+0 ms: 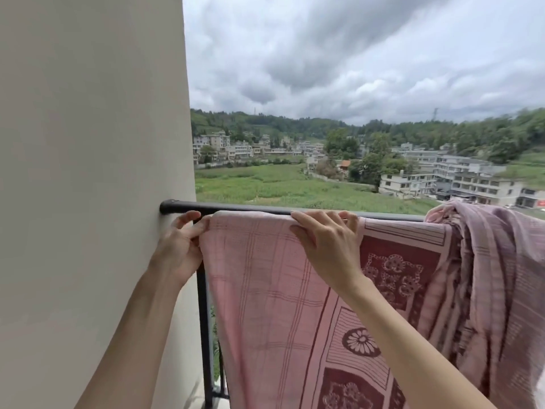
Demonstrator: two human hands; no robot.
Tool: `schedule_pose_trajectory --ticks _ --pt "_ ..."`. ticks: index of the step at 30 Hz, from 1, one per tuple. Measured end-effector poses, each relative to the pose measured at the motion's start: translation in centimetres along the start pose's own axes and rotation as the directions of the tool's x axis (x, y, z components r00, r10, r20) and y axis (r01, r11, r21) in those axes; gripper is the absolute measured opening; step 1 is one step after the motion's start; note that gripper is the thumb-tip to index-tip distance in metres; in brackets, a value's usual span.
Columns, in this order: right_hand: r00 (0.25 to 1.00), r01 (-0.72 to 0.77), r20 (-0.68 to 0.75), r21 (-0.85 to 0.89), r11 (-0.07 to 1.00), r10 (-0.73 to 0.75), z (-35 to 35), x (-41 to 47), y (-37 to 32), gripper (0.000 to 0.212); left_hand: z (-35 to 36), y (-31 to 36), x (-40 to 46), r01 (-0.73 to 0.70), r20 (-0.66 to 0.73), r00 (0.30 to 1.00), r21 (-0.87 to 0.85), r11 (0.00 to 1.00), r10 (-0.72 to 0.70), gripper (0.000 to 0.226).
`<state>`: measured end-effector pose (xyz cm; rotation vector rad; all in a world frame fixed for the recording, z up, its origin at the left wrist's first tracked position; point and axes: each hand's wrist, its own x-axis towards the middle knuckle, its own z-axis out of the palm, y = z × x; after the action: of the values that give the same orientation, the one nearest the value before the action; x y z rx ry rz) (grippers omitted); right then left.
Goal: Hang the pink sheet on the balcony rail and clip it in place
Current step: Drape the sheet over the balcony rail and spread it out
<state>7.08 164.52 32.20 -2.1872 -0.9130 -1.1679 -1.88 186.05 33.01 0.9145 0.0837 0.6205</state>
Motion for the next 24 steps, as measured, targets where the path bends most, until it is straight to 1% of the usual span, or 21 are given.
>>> schedule_pose_trajectory --ticks 1,2,3,4,5,6,7,8,10,11,12,13,16,18,20,22,23,24 --pt "0.999 0.0 -0.043 0.022 1.0 0.001 0.2 -0.1 0.2 0.024 -0.1 0.4 0.1 -0.106 -0.028 0.994 -0.06 0.993 0.105 0.031" --pt "0.997 0.004 -0.073 0.033 0.999 -0.001 0.3 -0.1 0.3 0.022 -0.1 0.7 0.1 -0.192 -0.044 0.981 -0.073 0.979 0.189 0.034" --pt "0.995 0.009 -0.096 0.032 0.999 -0.006 0.5 -0.1 0.3 0.022 0.0 0.7 0.0 -0.252 -0.067 0.966 -0.012 0.968 0.251 0.033" --pt "0.994 0.015 -0.11 0.02 1.0 -0.012 0.6 -0.1 0.3 0.021 0.0 0.3 -0.1 -0.287 -0.107 0.946 0.151 0.946 0.305 0.028" --pt "0.993 0.018 -0.113 0.005 1.0 -0.017 0.6 -0.1 0.2 0.022 0.0 -0.2 -0.3 -0.286 -0.15 0.919 0.386 0.877 0.365 0.022" --pt "0.995 0.018 -0.101 -0.005 1.0 -0.018 0.7 -0.2 0.1 0.023 0.1 -1.0 -0.7 -0.251 -0.165 0.889 0.605 0.756 0.427 0.019" --pt "0.997 0.017 -0.08 -0.007 1.0 -0.018 0.6 -0.2 0.1 0.025 0.3 -1.9 -1.1 -0.222 -0.141 0.86 0.761 0.61 0.49 0.02" --pt "0.998 0.022 -0.054 -0.003 1.0 -0.022 0.5 -0.3 0.1 0.027 0.7 -2.7 -1.6 -0.235 -0.075 0.829 0.852 0.468 0.554 0.022" --pt "0.999 0.034 -0.015 0.015 0.999 -0.034 0.0 -0.3 0.5 0.029 2.2 -4.0 -2.5 -0.363 0.144 0.755 0.904 0.226 0.639 0.022" --pt "1.0 0.029 -0.003 0.021 0.999 -0.029 -0.5 -0.4 1.0 0.029 3.2 -4.6 -2.8 -0.439 0.269 0.718 0.891 0.118 0.642 0.022" --pt "1.0 0.01 0.004 0.018 1.0 -0.01 -1.0 -0.6 1.5 0.029 4.4 -5.2 -3.1 -0.509 0.381 0.684 0.86 0.034 0.622 0.021" --pt "1.0 -0.022 0.003 0.002 1.0 0.022 -1.6 -0.9 2.2 0.029 5.6 -5.9 -3.4 -0.567 0.468 0.657 0.823 -0.021 0.591 0.022" --pt "0.991 -0.136 -0.008 -0.089 0.987 0.136 -4.4 -2.3 5.3 0.035 9.5 -8.3 -4.1 -0.678 0.624 0.611 0.73 -0.084 0.487 0.026" --pt "0.98 -0.194 0.012 -0.133 0.972 0.197 -6.8 -3.1 7.6 0.041 12.2 -10.2 -4.5 -0.735 0.7 0.575 0.67 -0.109 0.423 0.028" --pt "0.971 -0.201 0.087 -0.193 0.96 0.221 -8.8 -3.7 9.5 0.049 14.9 -12.1 -5.0 -0.763 0.741 0.566 0.637 -0.109 0.362 0.031" --pt "0.961 -0.143 0.194 -0.265 0.954 0.198 -9.7 -4.3 11.0 0.055 17.3 -13.9 -5.3 -0.758 0.751 0.592 0.642 -0.115 0.292 0.039" --pt "0.956 -0.118 0.227 -0.281 0.952 0.185 -9.9 -4.5 11.6 0.057 18.2 -14.6 -5.4 -0.737 0.747 0.613 0.658 -0.155 0.257 0.045" --pt "0.955 -0.103 0.241 -0.286 0.953 0.176 -10.1 -4.7 12.2 0.057 18.9 -15.3 -5.4 -0.702 0.734 0.636 0.678 -0.216 0.239 0.053"
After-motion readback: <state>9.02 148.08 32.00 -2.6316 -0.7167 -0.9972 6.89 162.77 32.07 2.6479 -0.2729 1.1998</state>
